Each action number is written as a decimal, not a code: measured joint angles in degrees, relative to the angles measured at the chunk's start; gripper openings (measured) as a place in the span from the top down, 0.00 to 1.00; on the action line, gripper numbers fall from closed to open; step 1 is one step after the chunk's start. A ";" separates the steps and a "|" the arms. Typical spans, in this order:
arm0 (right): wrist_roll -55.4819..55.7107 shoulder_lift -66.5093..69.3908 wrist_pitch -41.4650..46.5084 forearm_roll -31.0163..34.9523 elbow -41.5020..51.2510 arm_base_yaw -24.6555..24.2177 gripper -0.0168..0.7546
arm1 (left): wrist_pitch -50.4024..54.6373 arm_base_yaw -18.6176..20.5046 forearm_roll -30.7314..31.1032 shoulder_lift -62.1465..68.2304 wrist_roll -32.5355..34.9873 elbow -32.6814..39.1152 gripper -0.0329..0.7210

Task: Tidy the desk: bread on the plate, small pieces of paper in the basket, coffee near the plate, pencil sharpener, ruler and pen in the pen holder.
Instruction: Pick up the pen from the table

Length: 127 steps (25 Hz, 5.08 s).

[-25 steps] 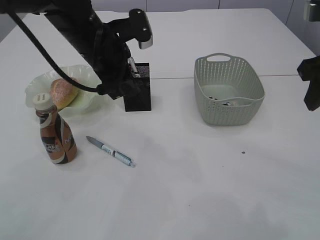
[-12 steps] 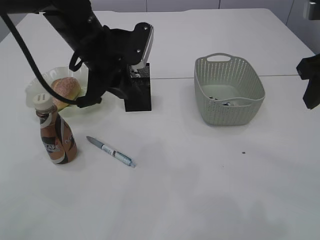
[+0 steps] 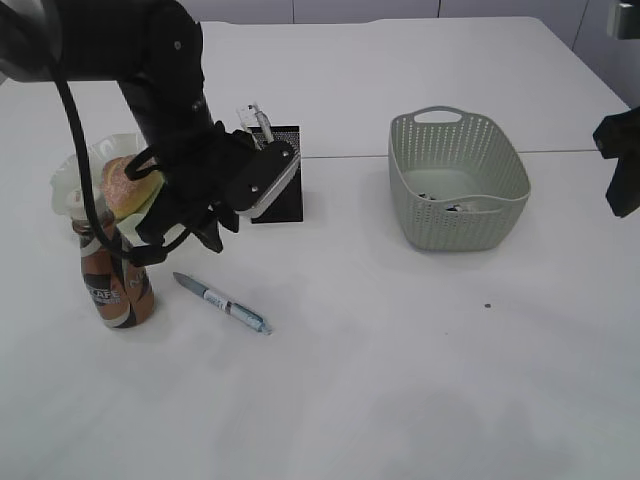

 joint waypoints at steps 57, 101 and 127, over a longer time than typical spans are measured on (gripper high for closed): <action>-0.11 0.00 -1.43 -0.10 0.00 0.00 0.53 | 0.42 1.04 -1.99 9.64 2.06 -0.36 0.44; -0.87 0.00 -1.76 -0.56 0.00 0.00 0.53 | 4.01 1.17 -7.13 12.17 0.19 -1.41 0.83; -0.87 0.00 -1.76 -0.70 0.00 0.00 0.53 | 3.93 2.22 -24.43 2.91 -4.80 -1.15 0.83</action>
